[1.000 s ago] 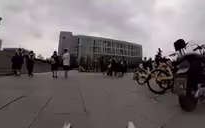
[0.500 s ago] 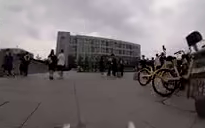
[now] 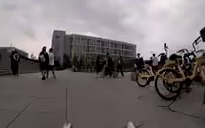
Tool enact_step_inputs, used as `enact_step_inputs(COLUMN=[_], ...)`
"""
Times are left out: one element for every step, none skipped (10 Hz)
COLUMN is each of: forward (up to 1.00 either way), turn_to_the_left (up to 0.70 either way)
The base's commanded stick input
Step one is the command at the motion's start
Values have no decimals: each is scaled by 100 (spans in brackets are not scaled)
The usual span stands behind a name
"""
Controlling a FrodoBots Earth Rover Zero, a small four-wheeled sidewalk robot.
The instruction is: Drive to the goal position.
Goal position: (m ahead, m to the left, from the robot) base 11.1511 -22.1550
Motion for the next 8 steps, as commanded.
enact_step_inputs(forward=[70, 70, 70, 70, 70, 70, 70, 70], turn_to_the_left=[0, 0, 0, 0, 0, 0, 0, 0])
